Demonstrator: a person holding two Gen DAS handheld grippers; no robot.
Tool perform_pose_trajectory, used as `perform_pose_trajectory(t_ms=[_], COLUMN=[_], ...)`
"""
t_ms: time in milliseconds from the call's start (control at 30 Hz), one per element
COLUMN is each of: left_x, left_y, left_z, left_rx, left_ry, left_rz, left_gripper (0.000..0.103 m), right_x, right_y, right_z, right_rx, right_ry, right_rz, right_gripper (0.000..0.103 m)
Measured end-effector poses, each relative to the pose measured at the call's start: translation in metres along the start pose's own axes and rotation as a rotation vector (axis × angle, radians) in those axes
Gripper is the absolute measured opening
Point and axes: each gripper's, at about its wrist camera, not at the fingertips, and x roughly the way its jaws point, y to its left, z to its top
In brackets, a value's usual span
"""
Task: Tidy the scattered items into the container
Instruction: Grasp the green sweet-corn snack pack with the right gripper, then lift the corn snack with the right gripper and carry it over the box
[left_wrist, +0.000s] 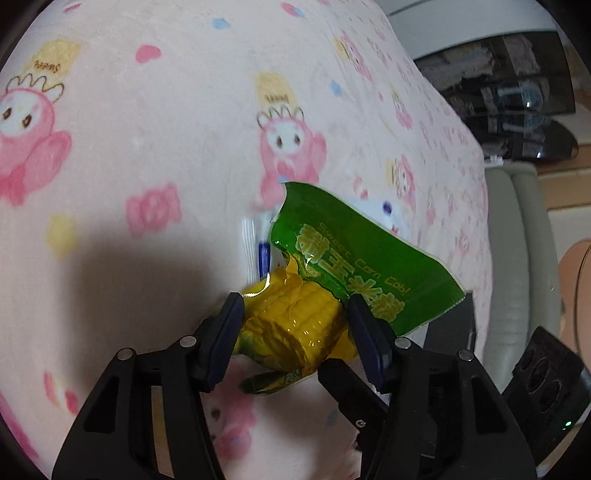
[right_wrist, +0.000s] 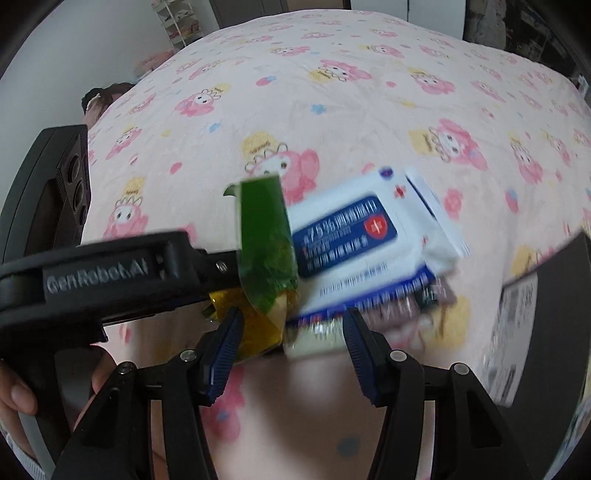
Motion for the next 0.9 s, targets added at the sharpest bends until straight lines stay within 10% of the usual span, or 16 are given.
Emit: perform_pose_trajectory(t_ms=[300,900], left_x=[-0.020,0.015], left_y=[0.008,0.032], left_z=[-0.012,0.010], left_rx=[0.005,-0.163], left_ry=[-0.030,0.062], left_rz=[-0.005,-0.219], left_gripper=[0.058,0.065], right_x=[-0.004,0.026], right_y=[0.001,0.003], right_z=[-0.034,0.004], right_rx=[0.033,0.049], right_ry=[0.026,-0.017], right_rz=[0.023,0.112], right_gripper=[0.052,0.056])
